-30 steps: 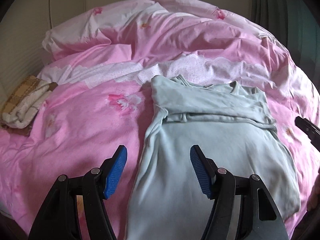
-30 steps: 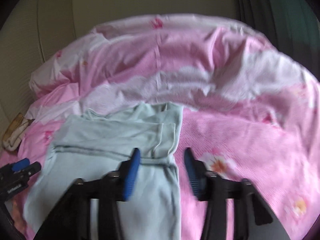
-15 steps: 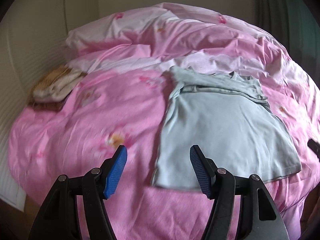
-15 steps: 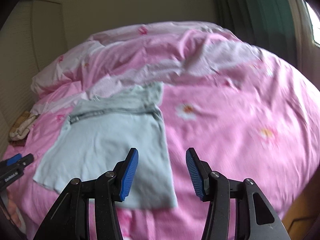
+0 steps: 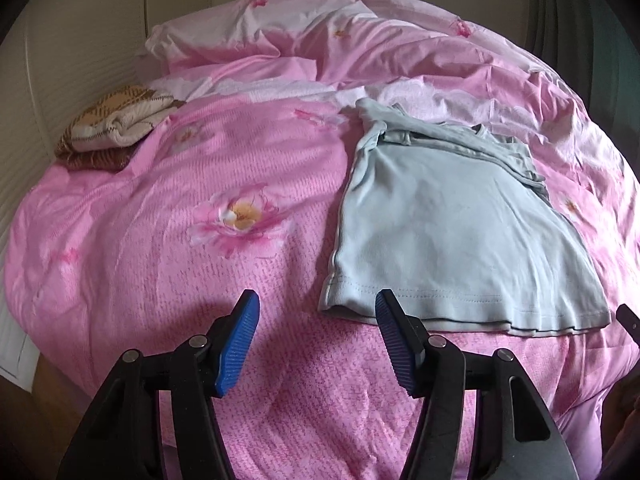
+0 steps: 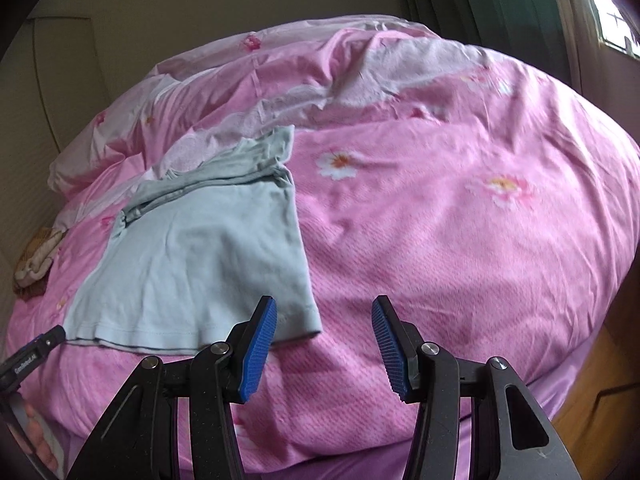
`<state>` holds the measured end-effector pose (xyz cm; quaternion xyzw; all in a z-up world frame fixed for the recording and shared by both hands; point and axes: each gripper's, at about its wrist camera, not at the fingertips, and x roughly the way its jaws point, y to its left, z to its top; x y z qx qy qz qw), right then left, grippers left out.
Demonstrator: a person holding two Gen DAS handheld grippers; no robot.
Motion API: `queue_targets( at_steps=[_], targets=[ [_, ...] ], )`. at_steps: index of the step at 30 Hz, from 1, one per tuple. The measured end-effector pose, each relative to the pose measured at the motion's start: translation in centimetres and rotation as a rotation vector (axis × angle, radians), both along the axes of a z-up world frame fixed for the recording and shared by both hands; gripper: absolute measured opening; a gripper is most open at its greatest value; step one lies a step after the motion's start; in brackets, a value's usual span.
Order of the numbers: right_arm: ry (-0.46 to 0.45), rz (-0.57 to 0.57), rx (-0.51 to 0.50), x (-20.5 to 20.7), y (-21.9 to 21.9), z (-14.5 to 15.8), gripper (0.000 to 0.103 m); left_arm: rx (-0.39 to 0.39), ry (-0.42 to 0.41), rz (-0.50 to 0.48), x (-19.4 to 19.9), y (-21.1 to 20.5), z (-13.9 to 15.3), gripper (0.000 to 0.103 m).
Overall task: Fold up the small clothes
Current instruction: 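Release the sleeve and lift both grippers away from the shirt, then grasp the shirt hem with the right gripper while the left gripper grasps the hem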
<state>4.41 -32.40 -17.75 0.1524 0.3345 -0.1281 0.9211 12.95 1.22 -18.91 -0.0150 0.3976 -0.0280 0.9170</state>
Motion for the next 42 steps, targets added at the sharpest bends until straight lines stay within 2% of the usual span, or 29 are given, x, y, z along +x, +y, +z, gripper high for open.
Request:
queue_targets(
  at_steps=[3,5,13,20,26,28,29,32,37,42],
  targets=[
    [0.01,-0.007,0.03,0.1,-0.5,-0.7,0.051,-0.016,0.011,-0.005,0.2,0.0,-0.5,0.053],
    [0.011,-0.005,0.041,0.1,-0.6,-0.9,0.051,-0.036,0.018,-0.013,0.3,-0.1,-0.8,0.045],
    [0.035,0.037,-0.003,-0.4,0.4,-1.6,0.051,-0.008,0.012,-0.04,-0.2,-0.1,-1.4,0.045],
    [0.042,0.044,0.051,0.4,-0.1,-2.3,0.051,-0.059,0.018,-0.031,0.4,0.4,-1.6,0.045],
    [0.029,0.073,0.048,1.3,0.3,-2.3,0.05,-0.103,0.024,-0.021,0.9,0.7,-1.7,0.045],
    [0.03,0.084,0.055,1.6,0.4,-2.4,0.049,-0.105,0.024,-0.021,0.9,0.7,-1.7,0.042],
    [0.031,0.086,0.056,1.7,0.4,-2.4,0.049,-0.106,0.024,-0.023,0.9,0.7,-1.7,0.038],
    [0.028,0.085,0.061,1.8,0.4,-2.5,0.043,-0.119,0.033,-0.03,1.2,0.5,-1.9,0.024],
    [0.041,0.088,0.1,2.4,-0.2,-2.9,0.03,-0.126,0.037,-0.024,1.4,0.1,-2.0,0.018],
    [0.055,0.105,0.133,2.7,-0.5,-3.4,0.008,-0.132,0.036,-0.022,1.3,0.2,-2.0,0.01]
  ],
)
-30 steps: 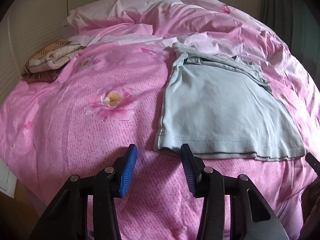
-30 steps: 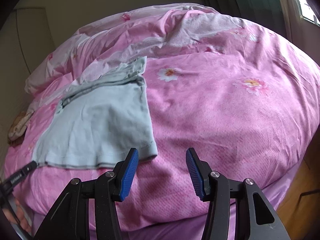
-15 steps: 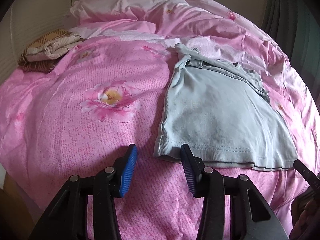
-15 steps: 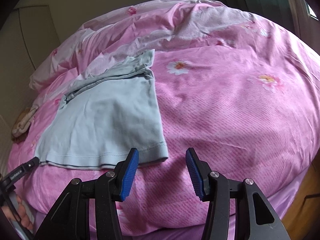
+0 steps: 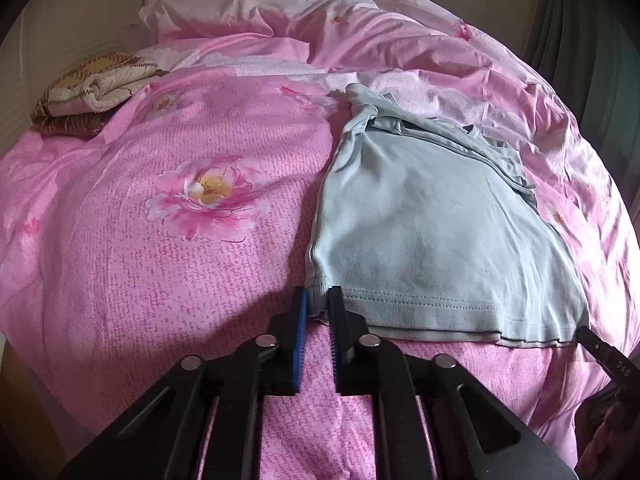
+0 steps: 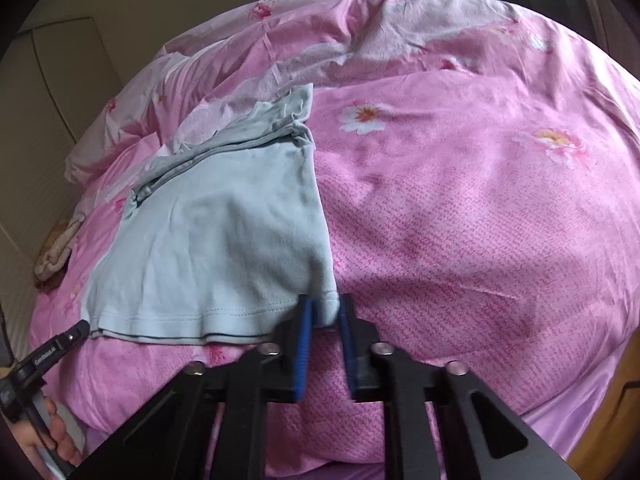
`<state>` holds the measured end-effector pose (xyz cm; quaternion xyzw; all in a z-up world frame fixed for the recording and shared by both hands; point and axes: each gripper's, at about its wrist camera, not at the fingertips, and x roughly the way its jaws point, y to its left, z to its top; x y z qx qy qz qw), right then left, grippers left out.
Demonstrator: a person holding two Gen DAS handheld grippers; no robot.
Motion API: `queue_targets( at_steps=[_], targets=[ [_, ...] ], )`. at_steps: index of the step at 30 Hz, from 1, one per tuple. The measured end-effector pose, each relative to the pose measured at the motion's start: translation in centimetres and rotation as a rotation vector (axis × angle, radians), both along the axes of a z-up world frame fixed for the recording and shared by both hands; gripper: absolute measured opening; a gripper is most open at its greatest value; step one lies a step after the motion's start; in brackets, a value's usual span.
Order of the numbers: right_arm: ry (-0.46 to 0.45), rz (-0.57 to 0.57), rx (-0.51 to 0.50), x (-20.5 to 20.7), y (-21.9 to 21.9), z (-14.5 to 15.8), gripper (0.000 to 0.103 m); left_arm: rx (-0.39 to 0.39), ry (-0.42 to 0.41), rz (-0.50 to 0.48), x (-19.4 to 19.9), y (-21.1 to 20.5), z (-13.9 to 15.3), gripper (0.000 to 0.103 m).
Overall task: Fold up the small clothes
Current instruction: 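Grasp the shirt hem with the right gripper while the left gripper grasps the hem, then lift the hem with both grippers and lay it over the collar, then release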
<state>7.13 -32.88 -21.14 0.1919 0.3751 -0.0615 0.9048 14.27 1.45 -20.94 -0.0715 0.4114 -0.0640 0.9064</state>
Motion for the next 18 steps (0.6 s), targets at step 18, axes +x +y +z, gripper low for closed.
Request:
queue_targets(
  at_steps=[18],
  targets=[
    [-0.16,-0.041,0.031,-1.0,-1.6,5.6,0.006,-0.013,-0.141,0.031,0.2,0.7,6.9,0.008]
  ],
)
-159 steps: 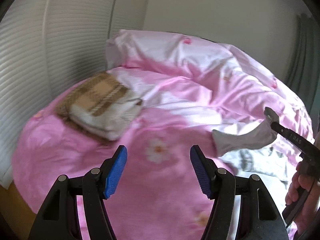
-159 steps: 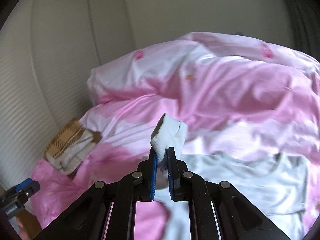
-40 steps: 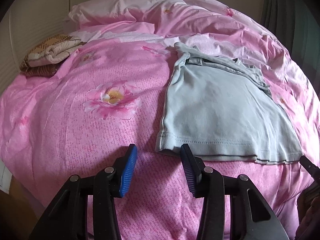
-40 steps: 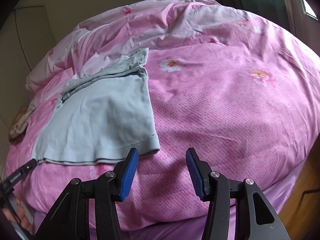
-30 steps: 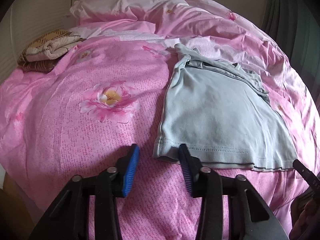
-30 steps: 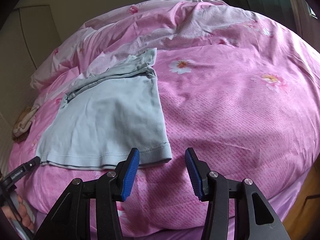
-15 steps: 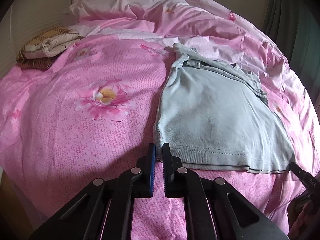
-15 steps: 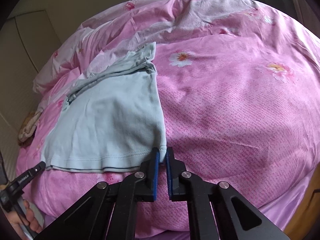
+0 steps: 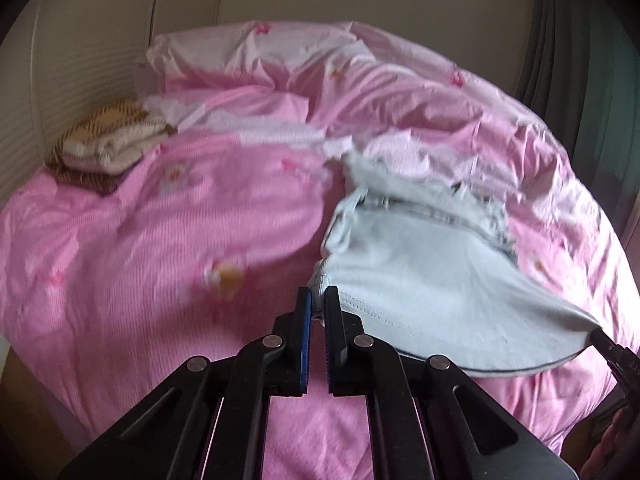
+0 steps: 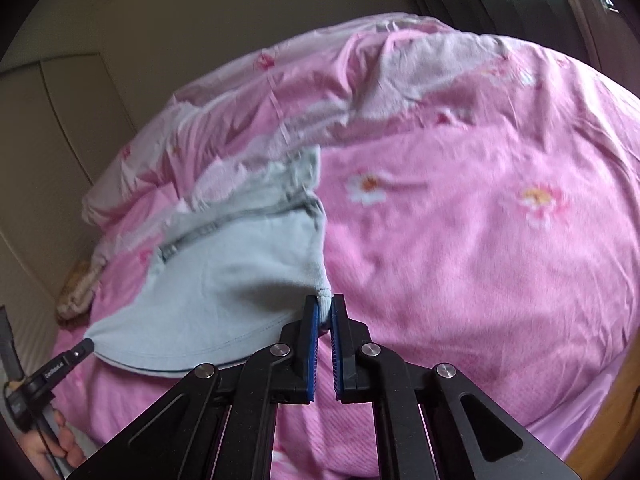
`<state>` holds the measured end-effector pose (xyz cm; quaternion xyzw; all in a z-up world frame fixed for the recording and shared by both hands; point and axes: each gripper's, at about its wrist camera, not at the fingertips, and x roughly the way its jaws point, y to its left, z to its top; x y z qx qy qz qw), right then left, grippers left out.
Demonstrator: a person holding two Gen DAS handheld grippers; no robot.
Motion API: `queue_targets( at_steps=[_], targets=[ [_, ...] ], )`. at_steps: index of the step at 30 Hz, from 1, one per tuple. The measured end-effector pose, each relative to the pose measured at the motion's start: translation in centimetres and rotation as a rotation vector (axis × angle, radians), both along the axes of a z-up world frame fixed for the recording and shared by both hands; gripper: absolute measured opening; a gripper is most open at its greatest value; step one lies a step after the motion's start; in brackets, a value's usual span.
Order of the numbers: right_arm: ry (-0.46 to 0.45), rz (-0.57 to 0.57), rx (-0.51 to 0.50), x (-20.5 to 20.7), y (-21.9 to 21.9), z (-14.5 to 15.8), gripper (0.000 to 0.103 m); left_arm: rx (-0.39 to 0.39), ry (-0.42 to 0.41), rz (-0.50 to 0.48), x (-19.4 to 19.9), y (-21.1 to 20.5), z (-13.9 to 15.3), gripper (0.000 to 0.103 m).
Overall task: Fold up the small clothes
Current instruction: 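Lift the hem with both grippers and lay it over the collar, then release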
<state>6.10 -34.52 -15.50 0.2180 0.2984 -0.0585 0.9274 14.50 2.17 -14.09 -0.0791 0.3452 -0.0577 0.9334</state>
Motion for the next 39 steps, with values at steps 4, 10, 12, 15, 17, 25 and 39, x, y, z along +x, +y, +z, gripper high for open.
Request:
queue_targets(
  at_steps=[4,10,12,15,17,25,39],
  targets=[
    [-0.065,0.007,-0.001,0.9,-0.2,3.0,0.006,-0.016,-0.049,-0.004,2.3,-0.5,3.1,0.008],
    [-0.133,-0.005,0.005,4.8,-1.2,6.6,0.007,-0.039,-0.122,-0.002,7.0,-1.7,6.9,0.008],
    [-0.148,-0.015,0.01,6.8,-1.8,7.6,0.006,-0.042,-0.139,0.0,8.8,-2.2,7.7,0.008],
    [-0.16,-0.024,0.017,9.6,-2.4,8.6,0.006,-0.043,-0.148,0.008,12.4,-3.0,8.3,0.008],
    [-0.159,-0.03,0.025,12.0,-2.9,8.9,0.006,-0.041,-0.145,0.015,14.9,-3.5,8.2,0.008],
    [-0.09,-0.032,0.049,21.5,-4.6,6.9,0.007,-0.036,-0.071,0.021,24.3,-5.6,4.9,0.008],
    [0.09,-0.034,0.07,30.5,-6.3,-0.9,0.007,0.022,0.106,0.031,31.6,-7.6,-3.0,0.008]
  ],
)
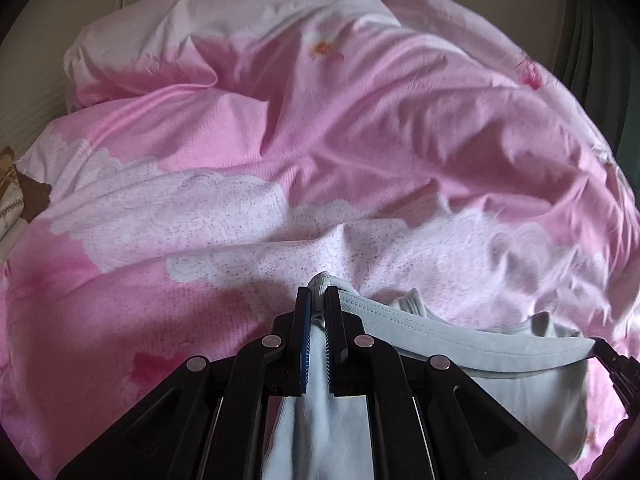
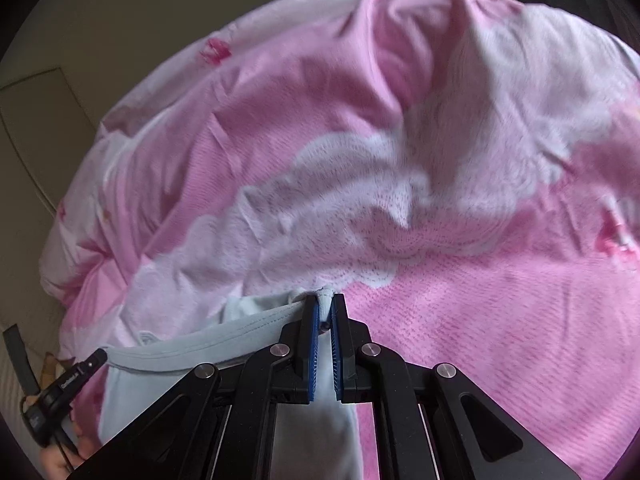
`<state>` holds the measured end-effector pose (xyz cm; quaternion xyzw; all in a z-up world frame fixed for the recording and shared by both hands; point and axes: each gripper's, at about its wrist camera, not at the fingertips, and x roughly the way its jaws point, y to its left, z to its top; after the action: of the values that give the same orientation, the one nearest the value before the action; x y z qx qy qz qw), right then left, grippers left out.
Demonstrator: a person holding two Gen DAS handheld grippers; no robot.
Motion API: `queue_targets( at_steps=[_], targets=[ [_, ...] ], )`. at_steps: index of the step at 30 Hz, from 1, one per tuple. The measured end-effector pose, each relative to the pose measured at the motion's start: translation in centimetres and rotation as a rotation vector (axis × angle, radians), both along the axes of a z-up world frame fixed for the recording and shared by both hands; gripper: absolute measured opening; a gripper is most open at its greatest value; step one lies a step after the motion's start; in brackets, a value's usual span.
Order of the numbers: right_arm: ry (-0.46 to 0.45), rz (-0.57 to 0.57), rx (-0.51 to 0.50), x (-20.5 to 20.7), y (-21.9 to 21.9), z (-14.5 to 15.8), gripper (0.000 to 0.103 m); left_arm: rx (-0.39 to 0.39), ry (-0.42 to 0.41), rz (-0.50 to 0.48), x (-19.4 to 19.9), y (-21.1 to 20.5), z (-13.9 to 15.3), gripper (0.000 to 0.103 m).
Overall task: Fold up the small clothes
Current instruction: 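Lift the hem with both grippers and lay it over the collar, then release, then press the folded shirt flat with both open grippers and lift away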
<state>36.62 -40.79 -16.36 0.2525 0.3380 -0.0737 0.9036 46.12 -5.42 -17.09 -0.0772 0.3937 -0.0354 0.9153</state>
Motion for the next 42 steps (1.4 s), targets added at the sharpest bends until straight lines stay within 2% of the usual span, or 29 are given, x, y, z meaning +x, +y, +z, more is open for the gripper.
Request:
queue_targets(
  at_steps=[5,7,12,18,22,24,26,29,33,37,42],
  targets=[
    [0.033,0.008,-0.007,1.9,-0.3,-1.1,0.007,0.044,0.013,-0.005,1.5,-0.7,-0.7,0.009],
    [0.043,0.01,-0.021,2.5,-0.4,-1.2,0.009,0.045,0.023,-0.002,1.9,-0.6,-0.7,0.013],
    [0.057,0.015,-0.054,2.6,-0.4,-0.5,0.04,0.11,-0.03,-0.032,0.5,-1.0,0.8,0.016],
    [0.0,0.068,-0.202,0.1,2.4,1.4,0.041,0.138,-0.056,-0.18,-4.0,-2.5,2.2,0.022],
    [-0.044,0.067,-0.316,-2.2,3.8,2.9,0.041,0.135,-0.045,-0.242,-5.2,-3.4,2.0,0.024],
    [-0.059,0.073,-0.328,-2.8,4.2,3.4,0.041,0.134,-0.027,-0.282,-5.1,-4.1,1.8,0.024],
    [-0.064,0.131,-0.31,-2.8,5.0,3.5,0.041,0.124,0.03,-0.348,-4.4,-5.1,1.0,0.024],
    [-0.022,0.226,-0.291,-1.4,6.6,2.7,0.041,0.158,0.092,-0.393,-3.7,-6.4,0.0,0.024],
    [0.066,0.301,-0.391,0.5,9.2,1.1,0.041,0.198,0.13,-0.418,-2.4,-7.2,-0.8,0.025],
    [0.114,0.328,-0.435,1.6,10.2,-0.4,0.041,0.187,0.156,-0.408,-0.8,-7.2,-1.4,0.026],
    [0.15,0.321,-0.434,2.8,9.9,-1.9,0.041,0.181,0.146,-0.389,0.9,-7.4,-1.6,0.027]
  ],
)
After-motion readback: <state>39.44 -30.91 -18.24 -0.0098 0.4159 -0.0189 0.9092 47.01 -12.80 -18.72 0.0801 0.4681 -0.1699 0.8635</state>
